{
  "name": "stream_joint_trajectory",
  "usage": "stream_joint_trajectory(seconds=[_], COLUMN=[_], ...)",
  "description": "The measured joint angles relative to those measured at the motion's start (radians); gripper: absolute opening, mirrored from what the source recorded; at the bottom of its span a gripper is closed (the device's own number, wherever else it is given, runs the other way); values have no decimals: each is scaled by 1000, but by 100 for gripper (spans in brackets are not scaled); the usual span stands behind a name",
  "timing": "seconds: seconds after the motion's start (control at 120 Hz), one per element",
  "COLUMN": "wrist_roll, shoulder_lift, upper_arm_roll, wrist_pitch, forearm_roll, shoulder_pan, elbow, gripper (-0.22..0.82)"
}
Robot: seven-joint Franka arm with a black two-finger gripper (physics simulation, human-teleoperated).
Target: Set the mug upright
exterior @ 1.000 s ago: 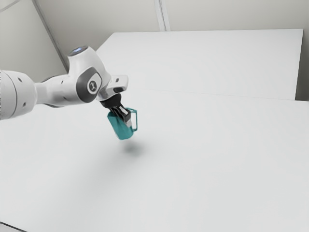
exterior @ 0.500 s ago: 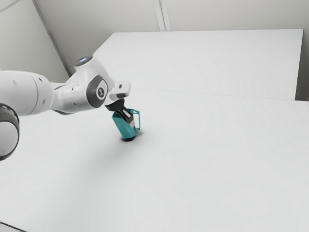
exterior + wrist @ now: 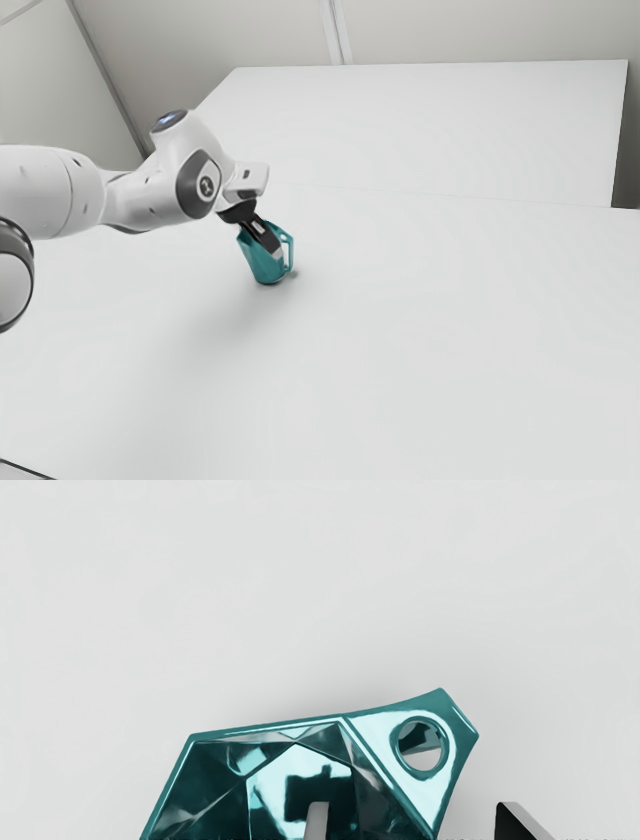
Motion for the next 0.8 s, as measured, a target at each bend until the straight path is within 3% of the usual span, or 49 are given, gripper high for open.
stream_joint_trajectory(seconds=[0.217,0.392,0.617,0.8], wrist_roll=[29,-35,-198,-307], shoulder_lift=[-134,-285,-313,-327], upper_arm_roll=[5,17,87,98], wrist_pitch=[-44,-256,-565,-690], forearm_roll=[28,180,334,359], shoulder_pan=[-20,-31,-194,-223], elbow=[-5,71,296,328], gripper=[50,56,59,60])
